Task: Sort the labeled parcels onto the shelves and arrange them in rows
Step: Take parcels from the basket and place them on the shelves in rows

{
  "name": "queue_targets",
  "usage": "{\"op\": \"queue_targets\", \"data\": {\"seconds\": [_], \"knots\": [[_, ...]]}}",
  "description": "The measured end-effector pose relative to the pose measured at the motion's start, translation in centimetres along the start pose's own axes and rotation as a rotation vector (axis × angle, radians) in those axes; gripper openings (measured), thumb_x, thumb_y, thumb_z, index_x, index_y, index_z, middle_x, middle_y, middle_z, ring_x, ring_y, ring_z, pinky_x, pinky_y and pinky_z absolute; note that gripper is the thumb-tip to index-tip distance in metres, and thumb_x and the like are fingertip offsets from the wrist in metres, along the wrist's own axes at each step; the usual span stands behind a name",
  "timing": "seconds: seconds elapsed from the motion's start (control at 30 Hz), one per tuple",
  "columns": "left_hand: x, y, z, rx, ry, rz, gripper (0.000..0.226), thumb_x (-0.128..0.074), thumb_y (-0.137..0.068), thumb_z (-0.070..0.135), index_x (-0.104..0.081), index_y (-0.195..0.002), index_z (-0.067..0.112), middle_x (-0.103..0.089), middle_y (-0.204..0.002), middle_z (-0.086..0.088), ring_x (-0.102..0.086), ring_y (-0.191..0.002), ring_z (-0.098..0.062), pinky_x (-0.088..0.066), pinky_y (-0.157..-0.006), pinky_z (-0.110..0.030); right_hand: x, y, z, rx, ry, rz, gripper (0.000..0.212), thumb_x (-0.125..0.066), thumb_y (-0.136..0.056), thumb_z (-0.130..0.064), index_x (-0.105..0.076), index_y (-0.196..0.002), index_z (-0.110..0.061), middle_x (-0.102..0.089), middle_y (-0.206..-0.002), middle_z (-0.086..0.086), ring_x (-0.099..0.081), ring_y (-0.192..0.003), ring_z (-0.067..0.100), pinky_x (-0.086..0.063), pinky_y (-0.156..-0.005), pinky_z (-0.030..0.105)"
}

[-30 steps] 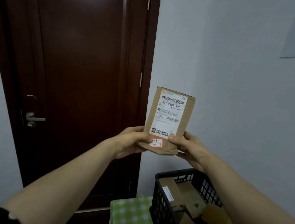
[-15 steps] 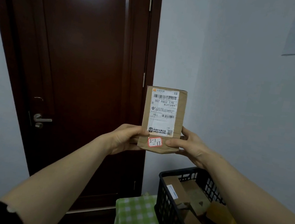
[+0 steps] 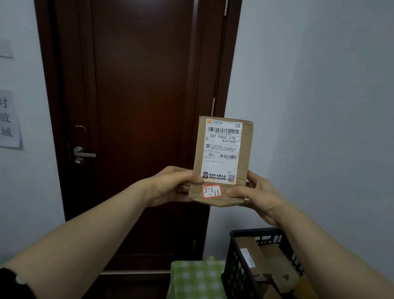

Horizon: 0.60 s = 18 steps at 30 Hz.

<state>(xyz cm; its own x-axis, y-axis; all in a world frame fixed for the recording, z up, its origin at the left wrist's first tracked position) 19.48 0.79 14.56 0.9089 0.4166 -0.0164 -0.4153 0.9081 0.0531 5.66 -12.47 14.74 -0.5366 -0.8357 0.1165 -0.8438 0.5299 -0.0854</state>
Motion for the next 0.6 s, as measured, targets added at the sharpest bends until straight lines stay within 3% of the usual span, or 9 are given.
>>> {"op": "queue_targets", "data": {"seconds": [0.13, 0.23, 0.37, 0.5, 0.6], "knots": [[2.2, 1.5, 0.0, 0.005, 0.005, 0.063, 0.013, -0.061, -0.086, 0.012, -0.07, -0.095, 0.011, -0.06, -0.103, -0.013, -0.055, -0.096, -0.022, -0.054, -0.079, -0.03, -2.7, -0.5, -0.3, -0.003, -0.017, -0.048, 0.066, -0.074, -0.074, 0.001, -0.049, -0.133, -0.016, -0.071, -0.106, 0.006, -0.069, -0.093, 0.017, -0.056, -0.075, 0.028], [4.6, 3.0, 0.0, -0.003, 0.016, 0.141, 0.014, -0.06, -0.087, 0.013, -0.068, -0.099, 0.012, -0.065, -0.099, -0.009, -0.059, -0.089, -0.017, -0.054, -0.073, -0.027, -5.5, -0.8, -0.7, 0.002, -0.067, -0.095, 0.061, -0.075, -0.075, -0.007, -0.051, -0.127, -0.028, -0.07, -0.106, 0.001, -0.067, -0.09, 0.01, -0.052, -0.066, 0.02], [7.4, 5.2, -0.2, -0.013, 0.041, 0.222, 0.019, -0.062, -0.086, 0.015, -0.068, -0.104, 0.014, -0.068, -0.102, -0.009, -0.06, -0.098, -0.02, -0.053, -0.082, -0.031, -8.7, -1.7, -0.6, 0.014, -0.115, -0.12, 0.083, -0.079, -0.064, -0.021, -0.044, -0.138, -0.036, -0.068, -0.111, -0.004, -0.061, -0.104, 0.013, -0.047, -0.089, 0.037], [10.4, 8.3, -0.8, -0.036, 0.094, 0.368, 0.024, -0.064, -0.085, 0.018, -0.069, -0.109, 0.018, -0.069, -0.111, -0.011, -0.061, -0.102, -0.021, -0.05, -0.092, -0.036, -12.7, -3.4, -0.6, 0.008, -0.195, -0.18, 0.07, -0.075, -0.075, -0.013, -0.049, -0.136, -0.034, -0.071, -0.102, -0.008, -0.061, -0.102, 0.011, -0.043, -0.099, 0.042], [13.2, 11.3, -1.3, -0.036, 0.108, 0.474, 0.029, -0.067, -0.082, 0.024, -0.07, -0.111, 0.021, -0.071, -0.109, -0.008, -0.066, -0.098, -0.017, -0.053, -0.088, -0.033, -17.0, -4.6, -0.7, -0.004, -0.25, -0.271, 0.064, -0.074, -0.074, -0.014, -0.055, -0.131, -0.034, -0.071, -0.105, -0.009, -0.06, -0.104, 0.011, -0.044, -0.094, 0.039]]}}
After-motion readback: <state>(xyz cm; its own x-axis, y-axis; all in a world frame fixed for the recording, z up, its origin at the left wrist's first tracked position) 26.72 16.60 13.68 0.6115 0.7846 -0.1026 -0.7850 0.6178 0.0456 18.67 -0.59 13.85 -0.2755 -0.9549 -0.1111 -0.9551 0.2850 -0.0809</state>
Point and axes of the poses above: each hand's wrist, its own y-axis away from the middle knuckle, its own x-axis out of the back of the hand, z = x × y, the point moved 6 cm from there along -y, towards the middle knuckle
